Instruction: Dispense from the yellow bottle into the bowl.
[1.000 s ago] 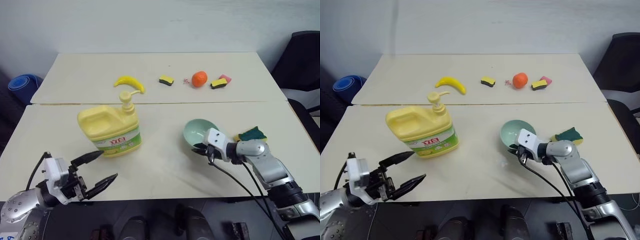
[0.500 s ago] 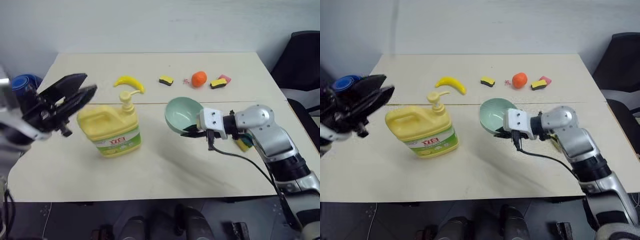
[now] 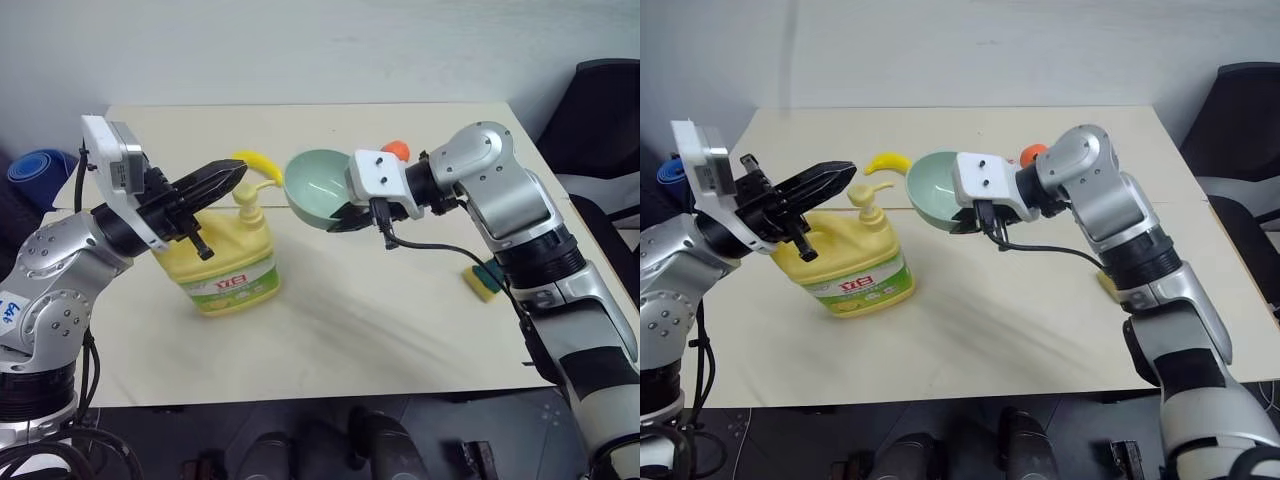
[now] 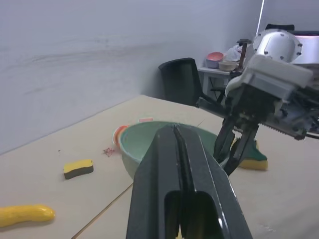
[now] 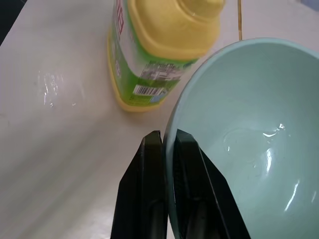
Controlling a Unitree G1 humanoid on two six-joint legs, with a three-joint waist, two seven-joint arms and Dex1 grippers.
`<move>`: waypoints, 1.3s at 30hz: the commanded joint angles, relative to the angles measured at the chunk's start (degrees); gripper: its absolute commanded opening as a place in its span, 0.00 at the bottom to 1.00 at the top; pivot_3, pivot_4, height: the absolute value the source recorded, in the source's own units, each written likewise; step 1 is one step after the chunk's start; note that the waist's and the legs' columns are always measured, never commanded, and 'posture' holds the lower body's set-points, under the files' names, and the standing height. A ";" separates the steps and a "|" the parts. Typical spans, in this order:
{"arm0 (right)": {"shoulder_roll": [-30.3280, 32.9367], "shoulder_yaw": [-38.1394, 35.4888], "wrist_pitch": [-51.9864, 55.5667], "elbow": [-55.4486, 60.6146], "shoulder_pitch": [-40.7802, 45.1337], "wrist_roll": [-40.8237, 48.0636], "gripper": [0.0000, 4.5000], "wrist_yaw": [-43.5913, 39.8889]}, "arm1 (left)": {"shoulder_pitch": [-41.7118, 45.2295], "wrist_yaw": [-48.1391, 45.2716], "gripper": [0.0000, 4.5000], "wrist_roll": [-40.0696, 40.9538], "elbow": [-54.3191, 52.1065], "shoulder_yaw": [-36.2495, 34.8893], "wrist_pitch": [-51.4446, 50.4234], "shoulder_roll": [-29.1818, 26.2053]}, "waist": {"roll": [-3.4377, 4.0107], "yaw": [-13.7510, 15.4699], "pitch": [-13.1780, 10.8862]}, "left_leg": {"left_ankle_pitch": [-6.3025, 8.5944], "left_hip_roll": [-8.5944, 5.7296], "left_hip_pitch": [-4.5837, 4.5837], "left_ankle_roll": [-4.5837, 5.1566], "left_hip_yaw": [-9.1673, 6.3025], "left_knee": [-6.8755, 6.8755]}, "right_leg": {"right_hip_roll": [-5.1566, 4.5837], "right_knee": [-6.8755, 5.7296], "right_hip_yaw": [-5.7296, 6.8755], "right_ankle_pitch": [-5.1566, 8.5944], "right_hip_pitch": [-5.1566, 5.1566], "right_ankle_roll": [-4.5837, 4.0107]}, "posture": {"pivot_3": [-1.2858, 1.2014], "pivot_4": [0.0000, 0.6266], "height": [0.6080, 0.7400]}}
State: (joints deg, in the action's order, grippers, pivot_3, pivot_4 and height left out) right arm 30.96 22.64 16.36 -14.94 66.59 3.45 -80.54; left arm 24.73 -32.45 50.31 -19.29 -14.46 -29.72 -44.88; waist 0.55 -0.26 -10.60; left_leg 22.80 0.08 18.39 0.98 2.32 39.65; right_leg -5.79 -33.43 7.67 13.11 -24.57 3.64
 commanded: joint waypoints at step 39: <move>-6.10 0.99 -3.57 -7.09 9.67 -3.62 0.00 -6.27 | 0.71 -11.18 0.01 -6.07 -1.27 0.38 -7.96 -1.08 | -0.04 -0.40 -0.02 | 0.01 -0.01 0.04 -0.06 -0.10 0.09 | -0.31 -0.12 0.03 0.01 -0.04 -0.01 | 0.52 0.24 1.00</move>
State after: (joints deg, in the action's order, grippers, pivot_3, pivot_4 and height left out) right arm 24.99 24.30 13.58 -23.20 75.03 -0.60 -86.04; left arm 25.07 -41.89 41.74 -19.28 -10.20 -38.37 -45.07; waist 0.52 -0.67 -10.62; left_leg 22.81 0.08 18.44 0.92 2.22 39.75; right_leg -6.10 -33.54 7.71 13.12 -24.62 3.63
